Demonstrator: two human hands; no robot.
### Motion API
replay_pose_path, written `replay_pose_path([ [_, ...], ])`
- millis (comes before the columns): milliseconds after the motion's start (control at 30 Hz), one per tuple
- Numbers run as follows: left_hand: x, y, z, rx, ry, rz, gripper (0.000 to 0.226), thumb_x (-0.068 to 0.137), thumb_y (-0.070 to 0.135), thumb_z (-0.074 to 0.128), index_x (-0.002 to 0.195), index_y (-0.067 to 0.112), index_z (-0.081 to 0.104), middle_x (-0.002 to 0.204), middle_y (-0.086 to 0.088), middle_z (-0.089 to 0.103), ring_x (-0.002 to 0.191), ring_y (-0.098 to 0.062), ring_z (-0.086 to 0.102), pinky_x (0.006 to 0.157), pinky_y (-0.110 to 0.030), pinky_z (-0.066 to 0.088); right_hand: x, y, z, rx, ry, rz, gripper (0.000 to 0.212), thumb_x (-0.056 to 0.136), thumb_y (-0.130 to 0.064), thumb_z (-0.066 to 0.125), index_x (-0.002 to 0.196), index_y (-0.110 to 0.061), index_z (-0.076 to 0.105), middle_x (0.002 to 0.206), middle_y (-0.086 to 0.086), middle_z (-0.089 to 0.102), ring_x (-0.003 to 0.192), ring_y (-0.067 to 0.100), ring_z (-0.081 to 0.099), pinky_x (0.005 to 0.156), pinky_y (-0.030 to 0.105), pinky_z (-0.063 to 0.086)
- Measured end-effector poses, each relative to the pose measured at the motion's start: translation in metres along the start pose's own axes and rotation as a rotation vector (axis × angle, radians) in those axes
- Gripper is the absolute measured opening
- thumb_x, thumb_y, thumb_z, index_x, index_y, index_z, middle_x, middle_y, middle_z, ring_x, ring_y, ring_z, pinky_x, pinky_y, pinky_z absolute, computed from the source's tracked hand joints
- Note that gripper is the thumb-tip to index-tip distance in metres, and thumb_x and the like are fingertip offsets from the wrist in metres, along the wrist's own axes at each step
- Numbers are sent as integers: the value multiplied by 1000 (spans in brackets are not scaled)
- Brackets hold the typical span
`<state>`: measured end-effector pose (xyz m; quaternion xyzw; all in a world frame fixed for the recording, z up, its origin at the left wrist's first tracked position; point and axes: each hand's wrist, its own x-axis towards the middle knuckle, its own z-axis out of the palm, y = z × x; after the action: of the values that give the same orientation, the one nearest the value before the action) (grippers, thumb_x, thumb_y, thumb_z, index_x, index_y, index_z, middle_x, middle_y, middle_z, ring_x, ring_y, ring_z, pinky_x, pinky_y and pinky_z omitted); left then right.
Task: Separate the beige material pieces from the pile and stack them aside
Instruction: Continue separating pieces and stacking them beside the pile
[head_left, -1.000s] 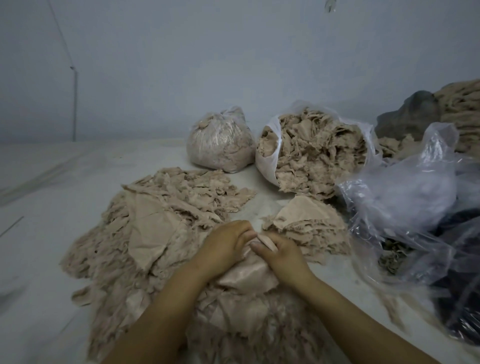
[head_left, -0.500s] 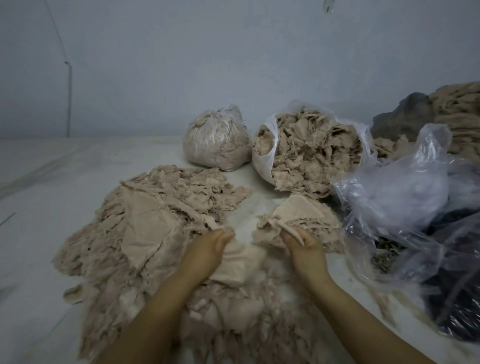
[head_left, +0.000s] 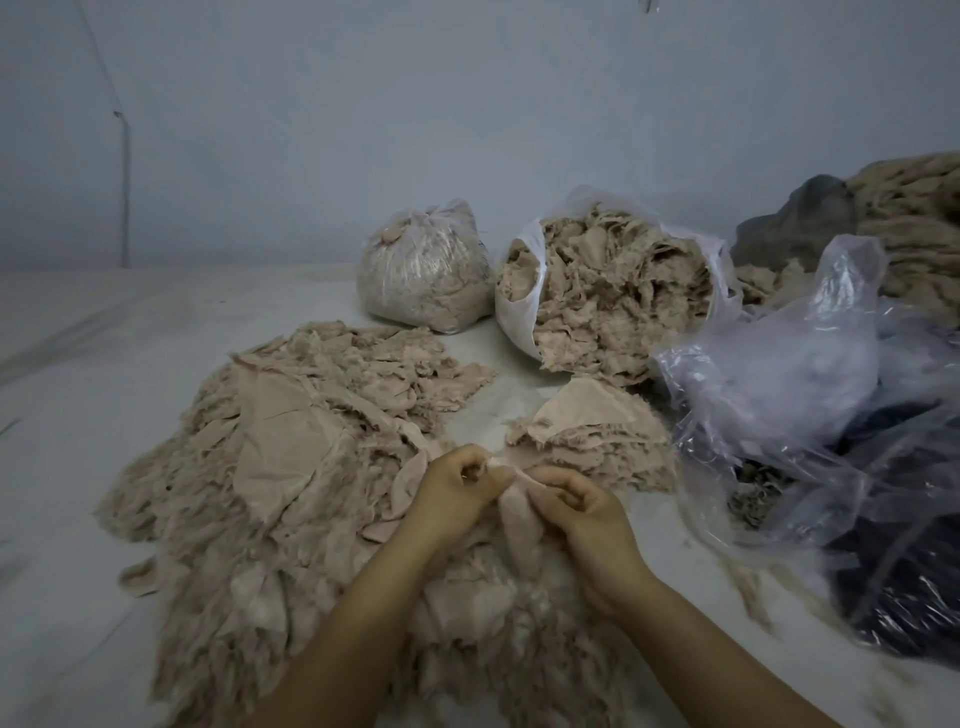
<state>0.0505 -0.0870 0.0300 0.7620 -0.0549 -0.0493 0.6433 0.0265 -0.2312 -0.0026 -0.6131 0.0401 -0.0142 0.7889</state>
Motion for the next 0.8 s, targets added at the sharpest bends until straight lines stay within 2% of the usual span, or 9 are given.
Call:
replay_pose_path([
  [67,-2,2,1,-65,-59,-40,22,91,15,61,71,11,53,55,0,52,49,-9,48,55,-26,43,0,0,-2,45,31,-5,14,87,-5,65,99,-11,67,93,15,71,82,23,67,77,36,54],
  [133,-4,6,4,-120,-92,-75,21,89,16,64,72,11,53,57,-2,57,51,-12,54,53,-27,46,0,-2,-1,50,21,-53,21,85,-5,67,104,-14,63,88,10,69,79,22,67,74,35,55],
  [233,-4,8,8,-43,-50,-30,26,90,20,64,68,10,52,61,-5,52,55,-16,49,53,-28,39,1,-2,3,-31,38,-140,27,85,-5,68,107,-18,59,74,5,62,70,18,63,65,27,54],
  [367,-3,8,4,-49,40,-9,23,96,20,53,80,4,59,72,-11,53,68,-21,48,62,-31,38,1,3,-9,-132,68,-65,19,85,-17,70,101,-20,63,72,16,62,65,23,59,61,32,49],
  [467,-1,7,-7,-118,112,-25,24,97,22,51,80,7,59,72,-10,57,67,-20,52,62,-29,42,-5,11,-26,-282,69,-60,7,86,-24,68,91,-18,67,58,-1,58,56,12,51,54,23,42],
  [533,0,8,-11,-106,66,-36,27,97,25,52,78,8,60,72,-14,54,66,-23,49,61,-31,40,-5,9,-30,-407,90,-108,13,90,-32,62,84,-21,67,56,-10,58,55,6,51,54,15,41],
  [633,-2,10,-2,-77,-165,-65,27,95,24,54,73,9,63,67,-15,58,60,-22,53,53,-25,43,0,-3,-13,-185,-39,-18,26,87,-45,59,91,-21,68,76,-6,70,71,10,65,65,24,50],
  [700,-4,10,2,-49,-255,-86,25,95,20,54,75,8,63,67,-8,62,61,-16,54,54,-23,43,6,-11,0,-1,-90,39,19,80,-35,70,86,-17,71,76,3,70,71,16,66,64,28,52],
  [800,-4,9,-9,-63,-235,-125,24,95,18,54,77,4,64,68,-8,62,59,-14,55,54,-21,44,17,-17,-6,78,103,-36,8,74,-16,75,69,-12,70,57,2,58,50,10,50,47,19,44],
])
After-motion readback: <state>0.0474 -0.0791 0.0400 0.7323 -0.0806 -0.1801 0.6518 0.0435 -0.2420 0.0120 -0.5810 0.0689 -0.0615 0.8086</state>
